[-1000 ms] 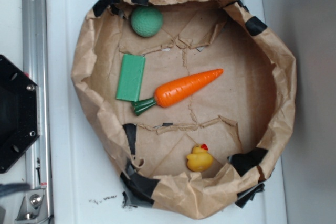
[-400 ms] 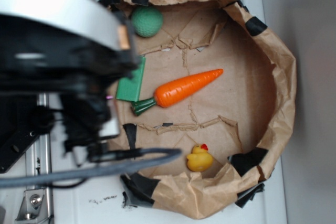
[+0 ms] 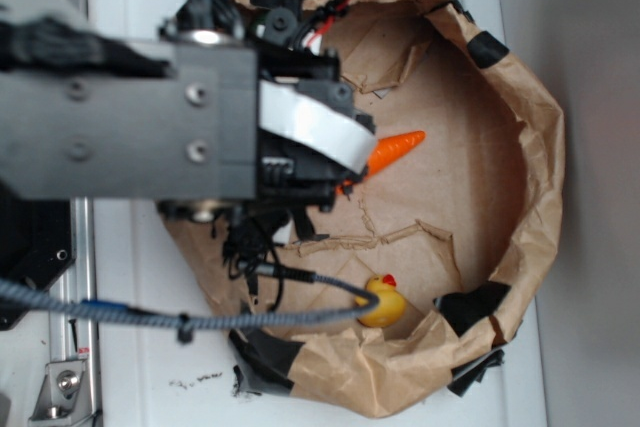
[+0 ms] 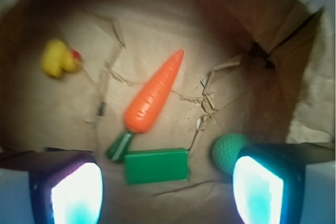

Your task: Grab the green ball.

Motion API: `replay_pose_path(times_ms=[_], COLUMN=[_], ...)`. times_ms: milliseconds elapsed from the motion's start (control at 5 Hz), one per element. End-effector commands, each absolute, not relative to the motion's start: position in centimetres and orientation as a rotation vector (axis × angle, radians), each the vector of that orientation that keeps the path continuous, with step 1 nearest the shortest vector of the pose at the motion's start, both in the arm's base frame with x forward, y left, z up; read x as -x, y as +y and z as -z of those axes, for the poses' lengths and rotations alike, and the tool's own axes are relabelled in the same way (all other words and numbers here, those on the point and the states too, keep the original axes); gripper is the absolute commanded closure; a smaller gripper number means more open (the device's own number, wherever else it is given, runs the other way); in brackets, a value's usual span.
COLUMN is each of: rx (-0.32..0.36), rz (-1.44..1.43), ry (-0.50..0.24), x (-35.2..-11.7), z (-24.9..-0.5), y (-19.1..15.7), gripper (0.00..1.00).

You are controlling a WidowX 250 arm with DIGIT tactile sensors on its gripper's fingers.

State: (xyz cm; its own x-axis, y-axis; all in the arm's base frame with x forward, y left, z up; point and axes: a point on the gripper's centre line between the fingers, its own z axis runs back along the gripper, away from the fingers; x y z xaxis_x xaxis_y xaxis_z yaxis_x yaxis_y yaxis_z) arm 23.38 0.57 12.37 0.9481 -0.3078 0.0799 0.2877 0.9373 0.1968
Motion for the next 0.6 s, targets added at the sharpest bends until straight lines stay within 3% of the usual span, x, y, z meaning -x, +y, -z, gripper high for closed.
replay_pose_path(times_ms=[0,200,400], rx=[-0.191,-0.318,-0.318], rz=[0.358,0.280,0.280], ry=[-0.111,-0.045,-0.045], x=[-24.6,-24.5,-24.5], z=[-8.8,-8.8,-8.8], y=[3.4,4.9,4.9], gripper=[0.00,0.00,0.00])
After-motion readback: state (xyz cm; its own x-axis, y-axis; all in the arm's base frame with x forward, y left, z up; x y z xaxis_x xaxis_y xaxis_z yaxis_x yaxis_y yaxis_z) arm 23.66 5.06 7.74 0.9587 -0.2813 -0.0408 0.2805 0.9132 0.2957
